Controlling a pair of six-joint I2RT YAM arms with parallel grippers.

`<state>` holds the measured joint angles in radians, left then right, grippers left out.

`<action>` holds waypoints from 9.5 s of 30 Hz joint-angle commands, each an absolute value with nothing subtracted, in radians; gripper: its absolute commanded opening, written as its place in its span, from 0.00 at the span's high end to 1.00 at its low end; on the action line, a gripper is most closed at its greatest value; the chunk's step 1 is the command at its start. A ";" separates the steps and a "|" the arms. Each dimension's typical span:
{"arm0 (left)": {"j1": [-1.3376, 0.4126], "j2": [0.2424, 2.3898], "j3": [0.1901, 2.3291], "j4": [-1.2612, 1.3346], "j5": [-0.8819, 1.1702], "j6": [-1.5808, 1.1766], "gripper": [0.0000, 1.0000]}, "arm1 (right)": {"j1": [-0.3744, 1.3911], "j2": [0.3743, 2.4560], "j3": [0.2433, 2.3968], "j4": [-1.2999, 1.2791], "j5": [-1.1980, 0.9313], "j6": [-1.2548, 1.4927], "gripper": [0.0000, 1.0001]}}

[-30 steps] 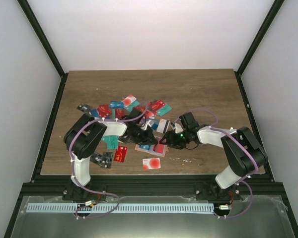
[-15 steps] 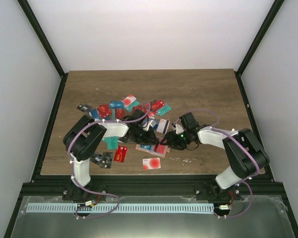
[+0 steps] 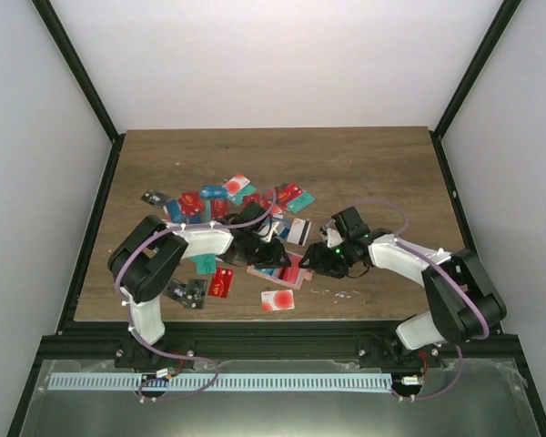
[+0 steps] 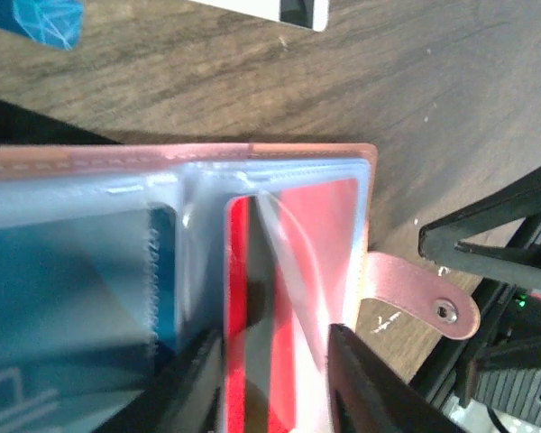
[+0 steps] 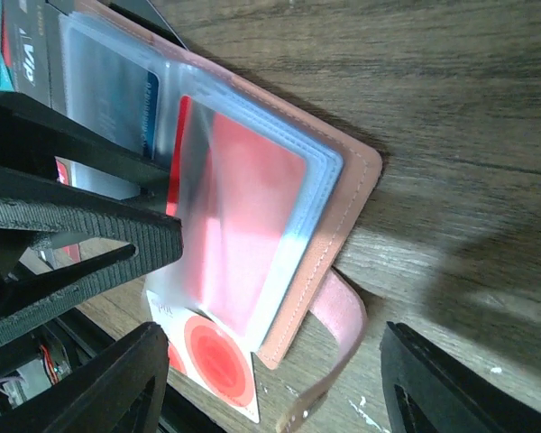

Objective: Put the credit cards into the card holder
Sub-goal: Insert the credit card into the card holder, then close the card holder at the center of the board.

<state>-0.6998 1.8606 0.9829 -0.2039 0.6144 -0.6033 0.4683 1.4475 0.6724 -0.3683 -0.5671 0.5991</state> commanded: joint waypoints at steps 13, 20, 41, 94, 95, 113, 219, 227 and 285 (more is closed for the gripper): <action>-0.689 1.585 1.042 -0.578 0.371 -0.451 0.30 | 0.474 1.261 0.704 -0.500 -0.452 0.650 0.32; -0.601 1.433 1.018 -0.586 0.300 -0.422 0.09 | 0.472 1.241 0.681 -0.470 -0.455 0.669 0.31; -0.411 1.546 0.827 -0.369 0.518 -0.377 0.11 | 0.472 1.384 0.649 -0.294 -0.612 0.715 0.30; -0.523 1.552 0.850 -0.255 0.716 -0.467 0.33 | 0.473 1.669 0.681 -0.120 -0.749 0.698 0.33; -0.528 1.557 0.856 -0.263 0.711 -0.463 0.33 | 0.472 1.669 0.683 -0.122 -0.747 0.695 0.33; -0.559 1.595 0.884 -0.335 0.571 -0.455 0.48 | 0.473 1.674 0.723 -0.162 -0.744 0.662 0.33; -0.679 1.867 1.206 -0.643 0.362 -0.507 0.55 | 0.408 1.640 0.917 -0.474 -0.730 0.397 0.48; -0.683 1.890 1.204 -0.642 0.370 -0.492 0.55 | 0.457 1.678 0.964 -0.490 -0.671 0.415 0.56; -0.700 1.914 1.219 -0.636 0.385 -0.482 0.57 | 0.508 1.737 1.071 -0.543 -0.636 0.426 0.91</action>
